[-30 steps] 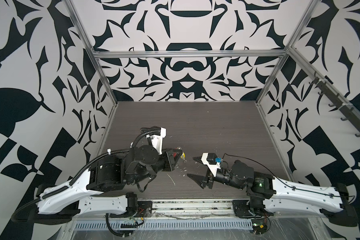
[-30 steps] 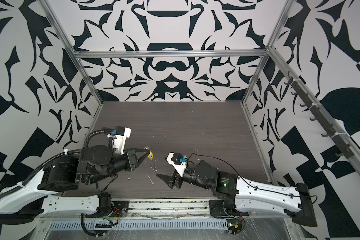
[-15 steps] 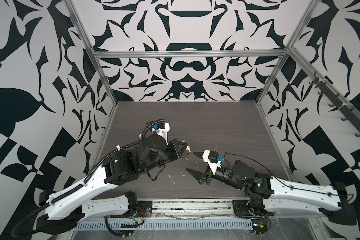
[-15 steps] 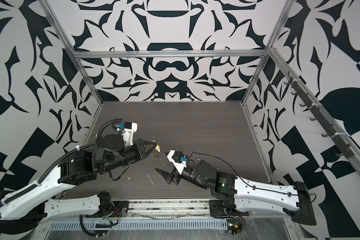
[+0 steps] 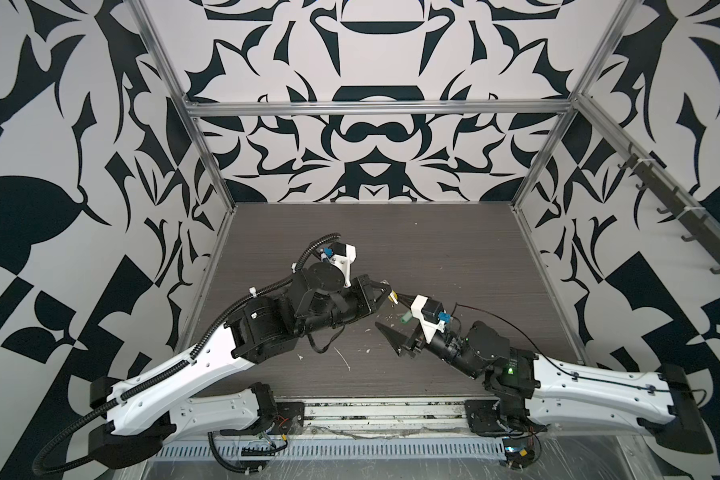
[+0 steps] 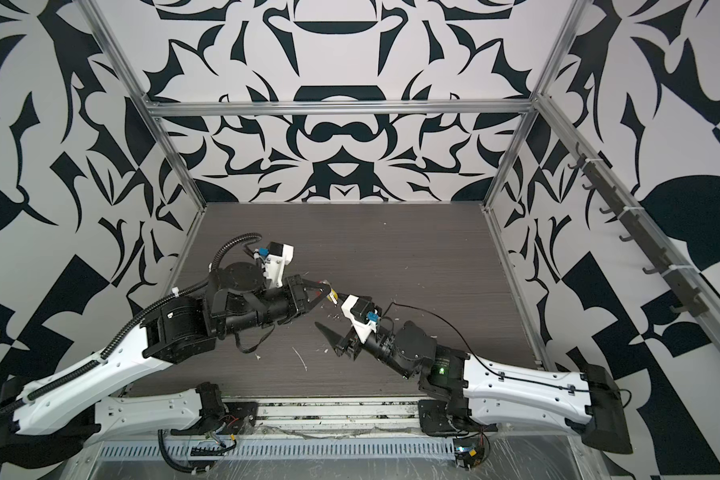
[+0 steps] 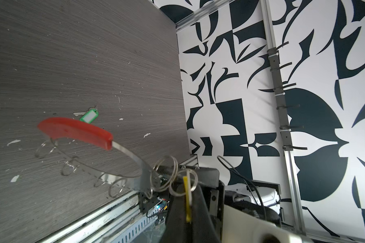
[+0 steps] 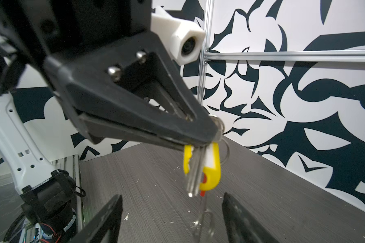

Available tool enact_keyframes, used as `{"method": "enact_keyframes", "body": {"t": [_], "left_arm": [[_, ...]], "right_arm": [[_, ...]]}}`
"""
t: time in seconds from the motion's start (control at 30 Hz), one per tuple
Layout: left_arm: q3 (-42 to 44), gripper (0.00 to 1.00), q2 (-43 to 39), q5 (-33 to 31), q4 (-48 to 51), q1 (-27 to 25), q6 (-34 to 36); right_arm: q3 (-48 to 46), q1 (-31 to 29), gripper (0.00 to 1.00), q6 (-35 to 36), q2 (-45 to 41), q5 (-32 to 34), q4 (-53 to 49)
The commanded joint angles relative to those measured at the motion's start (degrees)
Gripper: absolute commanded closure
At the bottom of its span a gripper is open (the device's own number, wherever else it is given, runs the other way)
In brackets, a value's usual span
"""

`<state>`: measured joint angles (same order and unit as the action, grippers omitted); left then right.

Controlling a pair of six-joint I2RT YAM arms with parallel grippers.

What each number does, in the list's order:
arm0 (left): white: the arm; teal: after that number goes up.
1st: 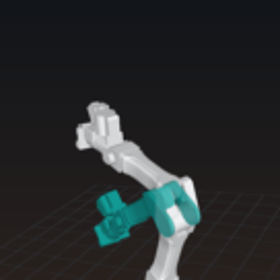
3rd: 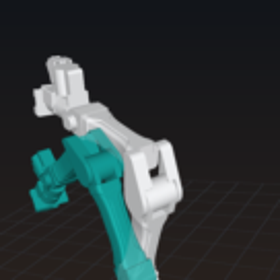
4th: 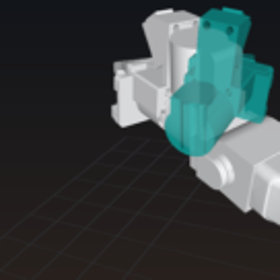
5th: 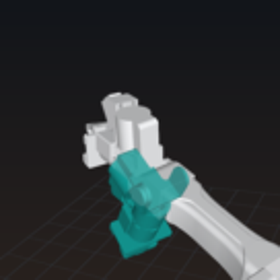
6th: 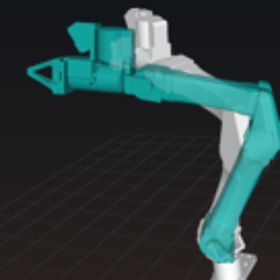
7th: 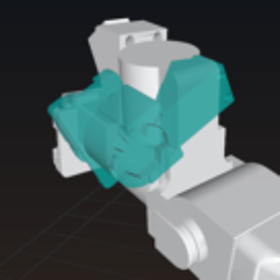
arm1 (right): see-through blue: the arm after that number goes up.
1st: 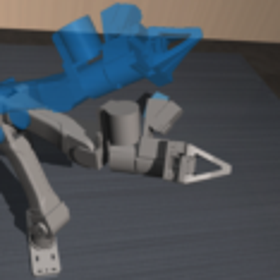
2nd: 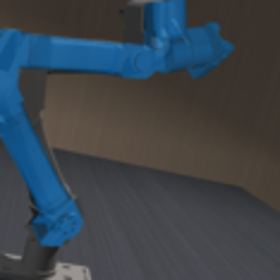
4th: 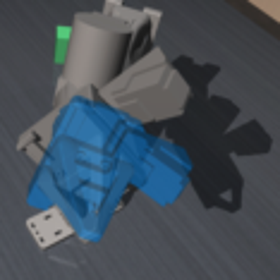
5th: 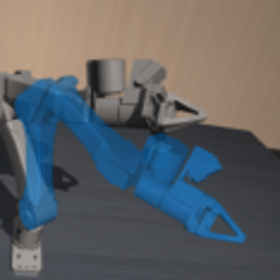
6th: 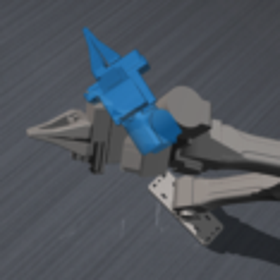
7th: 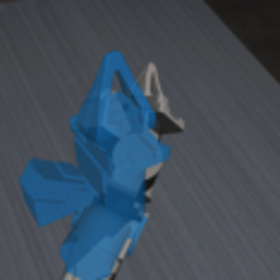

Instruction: Remove the keys from the keyring

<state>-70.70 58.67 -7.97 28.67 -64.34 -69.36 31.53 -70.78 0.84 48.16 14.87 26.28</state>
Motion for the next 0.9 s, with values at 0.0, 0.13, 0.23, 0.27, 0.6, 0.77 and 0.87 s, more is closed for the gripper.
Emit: {"method": "enact_keyframes", "body": {"t": [0.0,0.13,0.23,0.27,0.6,0.77,0.87], "left_arm": [[0.5,1.0,-0.4,1.1,-3.2,0.3,-1.4],[1.3,1.0,-0.5,1.6,-4.3,0.3,-2.2],[1.5,1.0,-0.3,2.3,-4.8,0.3,-2.6],[1.6,1.0,-0.3,2.5,-5.0,0.3,-2.8],[2.6,1.0,-0.2,3.6,-6.4,0.5,-4.4],[3.2,1.0,-0.1,4.1,-7.2,0.6,-5.1],[3.2,1.0,-0.3,4.2,-7.4,0.5,-5.2]], "right_arm": [[-0.3,2.8,0.23,-0.8,-0.7,-2.8,5.1],[-0.5,6.6,0.26,-2.9,0.3,-7.3,5.9],[-0.6,8.3,0.29,-3.9,1.3,-8.3,7.1],[-0.7,8.6,0.3,-3.9,1.5,-8.6,7.5],[-0.8,10.9,0.37,-4.8,2.4,-11.0,9.3],[-0.5,11.6,0.39,-4.9,2.5,-11.3,9.4],[-0.3,11.9,0.42,-5.0,2.6,-12.1,9.2]]}}
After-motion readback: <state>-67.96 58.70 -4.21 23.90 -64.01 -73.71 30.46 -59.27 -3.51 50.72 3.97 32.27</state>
